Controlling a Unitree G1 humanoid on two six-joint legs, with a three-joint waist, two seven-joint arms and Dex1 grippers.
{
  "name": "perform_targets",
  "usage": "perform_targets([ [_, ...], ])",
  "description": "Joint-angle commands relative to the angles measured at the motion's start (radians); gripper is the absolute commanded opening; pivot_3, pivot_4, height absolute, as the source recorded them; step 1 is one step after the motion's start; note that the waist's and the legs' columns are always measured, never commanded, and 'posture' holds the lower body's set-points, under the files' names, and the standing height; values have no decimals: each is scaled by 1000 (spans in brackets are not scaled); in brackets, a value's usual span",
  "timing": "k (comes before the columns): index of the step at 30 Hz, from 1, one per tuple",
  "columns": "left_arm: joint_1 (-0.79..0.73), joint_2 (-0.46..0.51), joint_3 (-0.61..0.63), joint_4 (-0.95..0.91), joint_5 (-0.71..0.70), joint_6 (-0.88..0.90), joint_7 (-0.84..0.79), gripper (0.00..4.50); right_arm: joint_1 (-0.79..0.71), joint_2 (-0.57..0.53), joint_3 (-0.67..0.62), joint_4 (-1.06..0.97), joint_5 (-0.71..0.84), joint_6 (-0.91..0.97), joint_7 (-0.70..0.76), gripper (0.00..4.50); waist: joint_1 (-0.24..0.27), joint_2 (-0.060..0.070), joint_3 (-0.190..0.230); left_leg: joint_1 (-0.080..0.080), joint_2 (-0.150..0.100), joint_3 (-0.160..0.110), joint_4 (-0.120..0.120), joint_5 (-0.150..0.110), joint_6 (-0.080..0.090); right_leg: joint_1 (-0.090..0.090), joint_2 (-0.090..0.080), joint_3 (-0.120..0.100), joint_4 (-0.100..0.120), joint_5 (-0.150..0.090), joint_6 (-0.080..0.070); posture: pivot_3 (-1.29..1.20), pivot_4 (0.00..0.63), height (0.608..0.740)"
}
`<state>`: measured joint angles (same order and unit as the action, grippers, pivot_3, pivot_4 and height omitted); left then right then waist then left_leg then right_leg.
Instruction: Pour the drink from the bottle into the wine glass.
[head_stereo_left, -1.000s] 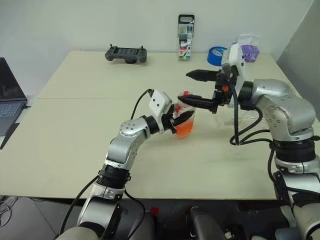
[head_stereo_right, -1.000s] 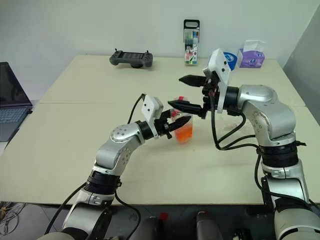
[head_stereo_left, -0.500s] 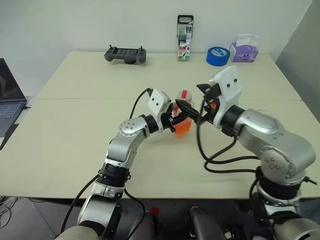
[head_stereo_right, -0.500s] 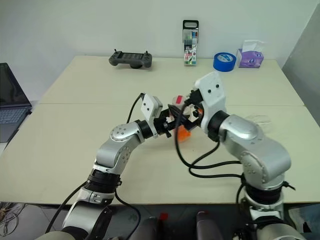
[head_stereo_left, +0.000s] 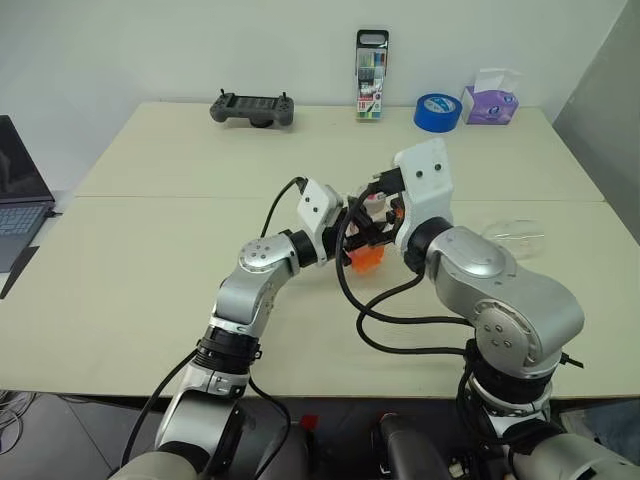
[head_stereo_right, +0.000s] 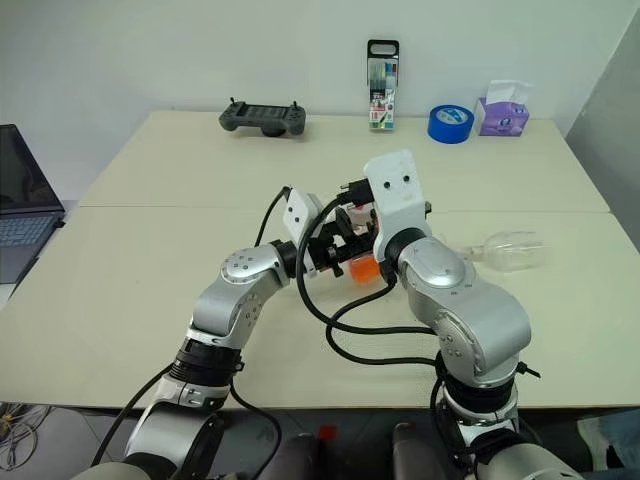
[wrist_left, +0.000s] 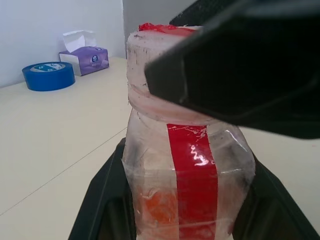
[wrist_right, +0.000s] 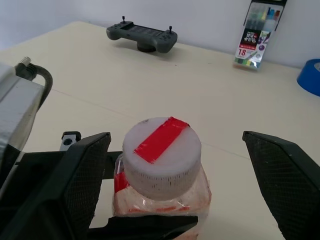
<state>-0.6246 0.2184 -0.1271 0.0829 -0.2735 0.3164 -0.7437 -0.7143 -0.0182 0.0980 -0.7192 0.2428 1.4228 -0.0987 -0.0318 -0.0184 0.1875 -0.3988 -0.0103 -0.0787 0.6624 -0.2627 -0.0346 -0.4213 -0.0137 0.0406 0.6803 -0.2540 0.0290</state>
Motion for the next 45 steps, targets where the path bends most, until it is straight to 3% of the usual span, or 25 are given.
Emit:
perform_targets([
  [1,-8,5,12,-53,-16,-21,-10,1787,-4,22,-15,-39,-30,-2,-22,4500,0,0,0,0,0,0,0,0,0,0,0,0,0,0,0,0,150,740],
  [3,-5,9,16,-59,-21,-18,-14,1787,-4,33,-19,-39,-43,-4,-27,4500,0,0,0,0,0,0,0,0,0,0,0,0,0,0,0,0,150,740],
  [5,0,12,16,-64,-27,-16,-25,1787,-4,41,-23,-37,-57,-12,-34,4122,0,0,0,0,0,0,0,0,0,0,0,0,0,0,0,0,150,740],
  [12,1,15,13,-68,-41,-18,-53,1786,-7,35,-28,-38,-69,-12,-25,1883,-1,0,0,0,0,0,0,0,0,0,0,0,0,0,0,0,150,740],
  [13,0,15,13,-68,-44,-19,-56,1785,-6,29,-31,-34,-70,-9,-23,1842,-1,0,0,0,0,0,0,0,0,0,0,0,0,0,0,0,150,740],
  [18,10,16,8,-79,-55,-22,-68,1779,-5,-48,-25,-14,-38,-27,52,1842,-1,0,0,0,0,0,0,0,0,0,0,0,0,0,0,0,150,740],
  [20,19,11,8,-89,-74,-15,-80,1779,11,-182,-4,33,13,-187,233,1842,-2,0,0,0,0,0,0,0,0,0,0,0,-1,0,0,0,150,740],
  [22,24,9,1,-106,-99,-3,-100,1779,29,-254,-48,113,137,-416,512,1842,-3,0,0,0,-2,1,0,0,0,1,2,0,-1,0,0,0,150,740],
  [24,26,6,-6,-122,-118,1,-122,1779,12,-347,-56,234,223,-505,749,1842,-3,0,0,0,-2,2,0,0,1,1,3,0,-2,0,0,0,150,740],
  [29,29,16,-8,-166,-156,44,-164,1775,-47,-528,4,484,275,-634,1129,1842,-1,0,0,0,-2,4,0,0,1,2,4,0,-2,0,0,0,150,740],
  [34,47,41,-7,-205,-168,79,-175,1769,-123,-556,27,678,167,-805,1161,1842,-8,0,0,1,2,4,0,0,1,1,8,0,-1,0,0,0,150,740],
  [41,60,53,-13,-216,-159,93,-170,1768,-139,-524,-10,686,165,-837,1061,1842,-1,0,0,1,3,1,0,0,1,1,7,0,-1,0,0,0,150,740],
  [42,58,52,-13,-213,-158,93,-170,1768,-137,-521,-19,674,173,-827,1049,2594,1,0,0,1,2,1,0,0,1,1,7,1,-1,0,0,0,150,740],
  [45,51,49,-15,-199,-151,90,-173,1766,-132,-510,-35,647,173,-823,992,3588,2,0,0,0,1,1,1,0,1,1,5,1,-1,0,0,0,150,740],
])
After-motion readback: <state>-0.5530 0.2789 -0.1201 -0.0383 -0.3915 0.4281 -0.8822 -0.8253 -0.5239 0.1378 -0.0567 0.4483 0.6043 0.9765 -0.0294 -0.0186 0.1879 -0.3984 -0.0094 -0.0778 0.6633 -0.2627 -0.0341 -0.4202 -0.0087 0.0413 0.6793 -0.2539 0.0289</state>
